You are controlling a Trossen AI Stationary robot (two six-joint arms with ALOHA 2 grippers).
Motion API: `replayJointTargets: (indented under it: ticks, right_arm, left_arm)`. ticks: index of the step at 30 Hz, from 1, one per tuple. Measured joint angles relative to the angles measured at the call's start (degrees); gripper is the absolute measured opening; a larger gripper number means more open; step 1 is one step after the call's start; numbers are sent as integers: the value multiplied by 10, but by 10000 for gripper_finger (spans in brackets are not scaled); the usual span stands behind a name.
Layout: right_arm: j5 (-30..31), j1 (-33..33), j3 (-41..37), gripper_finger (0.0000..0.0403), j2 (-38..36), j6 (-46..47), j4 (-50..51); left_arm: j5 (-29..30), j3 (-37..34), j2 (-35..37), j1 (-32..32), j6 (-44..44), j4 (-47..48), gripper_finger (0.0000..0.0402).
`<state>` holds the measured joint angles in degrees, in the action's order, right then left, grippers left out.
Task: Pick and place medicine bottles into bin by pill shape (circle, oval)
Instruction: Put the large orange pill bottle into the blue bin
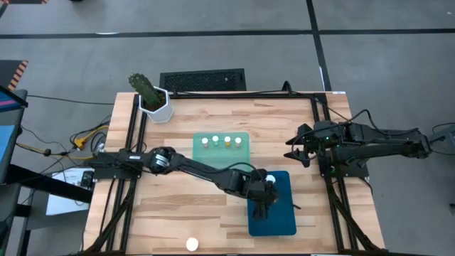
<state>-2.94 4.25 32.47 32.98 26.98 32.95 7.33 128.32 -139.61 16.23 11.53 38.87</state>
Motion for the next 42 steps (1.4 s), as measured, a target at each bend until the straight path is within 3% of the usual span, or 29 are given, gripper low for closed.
replayJointTargets:
  ticks: [38, 42]
  right_arm:
    - [0, 0, 0, 333, 0, -1, 0]
    - [0, 0, 0, 333, 0, -1, 1]
  left_arm:
    - [-8, 3, -22, -10, -29, 28, 207]
    - [-9, 3, -22, -10, -30, 15, 225]
